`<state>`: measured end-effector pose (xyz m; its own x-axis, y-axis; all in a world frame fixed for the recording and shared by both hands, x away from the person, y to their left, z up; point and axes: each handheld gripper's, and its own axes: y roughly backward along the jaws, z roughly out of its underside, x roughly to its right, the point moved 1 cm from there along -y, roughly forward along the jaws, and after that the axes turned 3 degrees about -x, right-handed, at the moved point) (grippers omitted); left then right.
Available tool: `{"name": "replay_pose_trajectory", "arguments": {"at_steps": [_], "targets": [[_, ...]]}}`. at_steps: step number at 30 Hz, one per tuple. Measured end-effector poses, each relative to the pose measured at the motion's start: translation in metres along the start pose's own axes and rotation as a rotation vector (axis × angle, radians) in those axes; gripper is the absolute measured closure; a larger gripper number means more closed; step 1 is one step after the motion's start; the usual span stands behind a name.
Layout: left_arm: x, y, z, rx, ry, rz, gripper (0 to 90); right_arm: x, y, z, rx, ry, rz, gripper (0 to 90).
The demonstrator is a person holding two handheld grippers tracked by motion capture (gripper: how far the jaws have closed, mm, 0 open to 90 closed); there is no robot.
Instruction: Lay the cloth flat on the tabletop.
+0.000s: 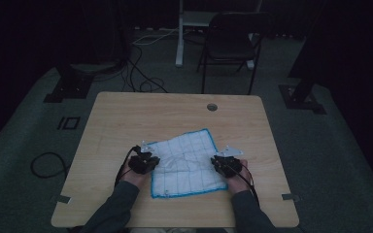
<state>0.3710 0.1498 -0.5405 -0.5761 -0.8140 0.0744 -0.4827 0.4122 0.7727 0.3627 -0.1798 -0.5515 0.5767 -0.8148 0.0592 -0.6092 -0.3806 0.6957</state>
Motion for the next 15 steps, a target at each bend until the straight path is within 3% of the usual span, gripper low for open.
{"name": "replay_pose_trajectory", "arguments": {"at_steps": [8, 15], "targets": [[-0.015, -0.007, -0.013, -0.019, -0.045, -0.084, 80.8, -0.007, 0.005, 0.002, -0.010, 0.005, -0.010, 78.2], [-0.028, -0.017, -0.027, -0.008, -0.049, -0.139, 77.5, -0.019, 0.008, 0.005, -0.008, 0.022, -0.039, 76.9]]}}
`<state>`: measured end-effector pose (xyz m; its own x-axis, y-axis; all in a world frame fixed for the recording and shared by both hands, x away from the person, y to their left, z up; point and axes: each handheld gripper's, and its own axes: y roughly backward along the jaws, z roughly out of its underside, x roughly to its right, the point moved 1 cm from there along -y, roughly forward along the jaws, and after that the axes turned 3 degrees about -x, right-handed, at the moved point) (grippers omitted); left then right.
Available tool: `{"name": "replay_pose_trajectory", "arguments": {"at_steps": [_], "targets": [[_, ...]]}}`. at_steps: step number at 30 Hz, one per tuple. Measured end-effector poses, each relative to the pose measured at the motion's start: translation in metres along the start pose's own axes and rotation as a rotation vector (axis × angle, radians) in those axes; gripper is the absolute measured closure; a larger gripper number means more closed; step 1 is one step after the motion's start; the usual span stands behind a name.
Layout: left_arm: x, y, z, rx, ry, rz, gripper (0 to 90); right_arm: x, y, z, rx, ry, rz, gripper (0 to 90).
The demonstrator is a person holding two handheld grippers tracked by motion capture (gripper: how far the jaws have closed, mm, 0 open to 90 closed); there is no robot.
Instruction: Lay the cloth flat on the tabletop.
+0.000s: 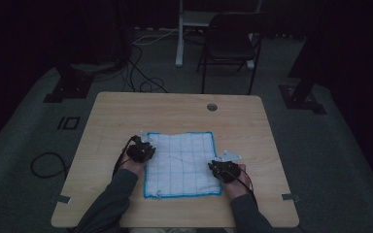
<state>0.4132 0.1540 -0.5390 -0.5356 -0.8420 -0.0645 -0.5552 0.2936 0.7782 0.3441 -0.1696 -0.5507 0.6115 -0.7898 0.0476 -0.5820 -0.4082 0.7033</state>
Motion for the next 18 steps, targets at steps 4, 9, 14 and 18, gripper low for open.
{"name": "replay_pose_trajectory", "arguments": {"at_steps": [4, 9, 14, 18], "targets": [[-0.003, -0.004, -0.003, 0.007, 0.016, -0.009, 76.4, -0.002, -0.001, 0.000, 0.011, -0.005, -0.005, 74.4], [-0.004, -0.004, -0.002, 0.016, 0.031, -0.004, 75.3, 0.001, -0.003, 0.000, 0.023, -0.024, -0.008, 71.3], [-0.004, -0.003, 0.000, 0.029, 0.056, -0.006, 73.5, 0.003, -0.005, -0.001, 0.026, -0.025, -0.007, 70.5], [-0.003, 0.001, 0.008, 0.059, 0.076, -0.008, 66.6, 0.004, -0.005, -0.001, 0.029, -0.027, -0.007, 69.8]]}}
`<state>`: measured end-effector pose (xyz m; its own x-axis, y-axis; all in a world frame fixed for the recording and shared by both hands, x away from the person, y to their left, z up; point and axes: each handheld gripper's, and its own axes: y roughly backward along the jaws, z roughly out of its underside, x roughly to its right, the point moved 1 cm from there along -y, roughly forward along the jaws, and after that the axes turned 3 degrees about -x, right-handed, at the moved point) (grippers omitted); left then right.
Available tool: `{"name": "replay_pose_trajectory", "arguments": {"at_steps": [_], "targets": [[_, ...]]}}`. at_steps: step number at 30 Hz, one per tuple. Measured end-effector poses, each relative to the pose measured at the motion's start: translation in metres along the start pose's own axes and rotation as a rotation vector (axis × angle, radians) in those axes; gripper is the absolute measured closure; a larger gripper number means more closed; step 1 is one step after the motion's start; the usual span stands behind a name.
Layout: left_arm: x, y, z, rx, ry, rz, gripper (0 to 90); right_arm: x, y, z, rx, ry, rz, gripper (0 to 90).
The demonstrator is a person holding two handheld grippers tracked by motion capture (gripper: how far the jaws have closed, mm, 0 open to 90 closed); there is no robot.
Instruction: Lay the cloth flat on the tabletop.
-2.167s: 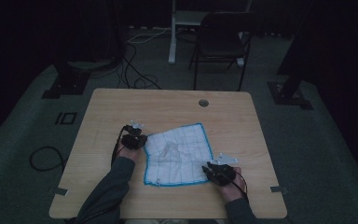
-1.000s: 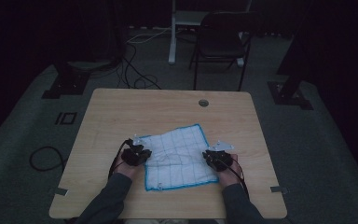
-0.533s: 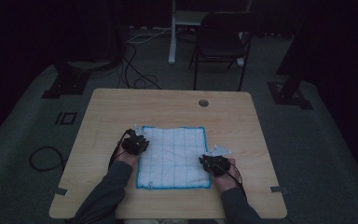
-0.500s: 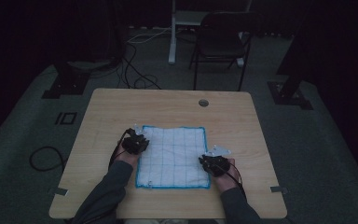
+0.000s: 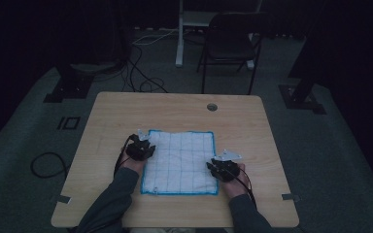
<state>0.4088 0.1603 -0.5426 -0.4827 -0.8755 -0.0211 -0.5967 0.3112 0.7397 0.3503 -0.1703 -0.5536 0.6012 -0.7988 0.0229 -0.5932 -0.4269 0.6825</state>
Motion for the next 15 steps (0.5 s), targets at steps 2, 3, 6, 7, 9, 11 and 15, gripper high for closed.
{"name": "replay_pose_trajectory", "arguments": {"at_steps": [2, 3, 6, 7, 9, 11, 15], "targets": [[0.000, 0.005, 0.005, 0.016, 0.004, 0.011, 65.2, 0.000, 0.000, 0.000, 0.001, 0.000, 0.002, 69.5], [0.000, 0.007, 0.008, 0.027, 0.005, 0.014, 64.8, 0.000, 0.000, 0.000, 0.002, 0.000, 0.004, 69.3], [-0.003, 0.012, 0.017, 0.044, 0.014, 0.015, 63.7, 0.000, 0.000, 0.000, 0.002, 0.000, 0.006, 69.0], [-0.004, 0.014, 0.019, 0.049, 0.021, 0.017, 63.7, 0.000, -0.001, 0.000, 0.002, 0.001, 0.007, 68.7], [-0.008, 0.017, 0.023, 0.052, 0.040, 0.018, 63.5, 0.000, -0.001, 0.000, 0.002, 0.001, 0.007, 68.6], [-0.010, 0.020, 0.026, 0.053, 0.053, 0.020, 63.2, 0.000, -0.001, 0.000, 0.002, 0.000, 0.007, 68.5], [-0.011, 0.025, 0.030, 0.065, 0.069, 0.031, 62.9, 0.000, -0.001, 0.000, 0.002, -0.002, 0.007, 68.5]]}}
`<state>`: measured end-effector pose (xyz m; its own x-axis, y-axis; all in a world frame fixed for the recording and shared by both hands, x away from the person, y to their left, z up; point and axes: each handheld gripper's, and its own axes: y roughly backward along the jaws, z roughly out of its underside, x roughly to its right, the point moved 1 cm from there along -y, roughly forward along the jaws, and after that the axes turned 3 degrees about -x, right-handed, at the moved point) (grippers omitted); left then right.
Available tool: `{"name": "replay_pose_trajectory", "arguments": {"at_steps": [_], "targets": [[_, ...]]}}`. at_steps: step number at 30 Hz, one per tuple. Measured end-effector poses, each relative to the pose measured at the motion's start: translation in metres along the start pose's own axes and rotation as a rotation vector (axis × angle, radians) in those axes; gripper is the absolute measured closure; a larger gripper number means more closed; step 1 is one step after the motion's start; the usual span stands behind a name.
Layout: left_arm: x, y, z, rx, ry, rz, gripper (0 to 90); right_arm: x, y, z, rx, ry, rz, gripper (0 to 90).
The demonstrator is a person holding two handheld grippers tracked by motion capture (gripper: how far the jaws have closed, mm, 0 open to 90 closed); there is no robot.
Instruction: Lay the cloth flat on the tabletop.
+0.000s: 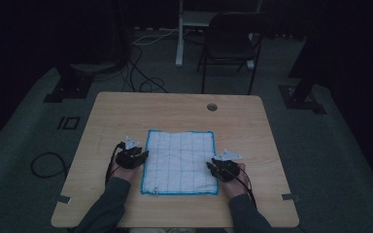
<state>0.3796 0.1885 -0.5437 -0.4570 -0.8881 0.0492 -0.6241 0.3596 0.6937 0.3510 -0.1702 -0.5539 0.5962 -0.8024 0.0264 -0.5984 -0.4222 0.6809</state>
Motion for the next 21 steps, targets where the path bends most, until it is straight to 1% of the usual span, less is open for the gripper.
{"name": "replay_pose_trajectory", "arguments": {"at_steps": [2, 5, 7, 11, 14, 17, 21], "targets": [[0.003, 0.003, 0.000, 0.001, -0.007, 0.006, 62.9, 0.000, 0.000, 0.000, -0.001, -0.001, -0.001, 68.5], [0.007, 0.007, 0.000, 0.011, -0.012, 0.026, 62.9, 0.000, 0.000, 0.000, -0.005, -0.005, -0.002, 68.4], [0.010, 0.008, 0.000, 0.006, -0.016, 0.031, 62.9, 0.000, 0.000, 0.000, -0.005, -0.003, -0.001, 68.3], [0.018, 0.013, 0.002, 0.011, -0.009, 0.061, 62.8, 0.000, 0.001, 0.000, -0.006, -0.005, -0.002, 68.1], [0.023, 0.015, 0.007, 0.011, 0.003, 0.076, 62.4, 0.000, 0.001, 0.000, -0.006, -0.005, -0.002, 68.0], [0.026, 0.016, 0.010, 0.004, 0.007, 0.076, 62.1, 0.000, 0.001, 0.000, -0.006, -0.005, -0.001, 68.0], [0.028, 0.018, 0.014, 0.003, 0.044, 0.066, 61.0, 0.000, 0.001, 0.000, -0.006, -0.005, -0.001, 67.8]]}}
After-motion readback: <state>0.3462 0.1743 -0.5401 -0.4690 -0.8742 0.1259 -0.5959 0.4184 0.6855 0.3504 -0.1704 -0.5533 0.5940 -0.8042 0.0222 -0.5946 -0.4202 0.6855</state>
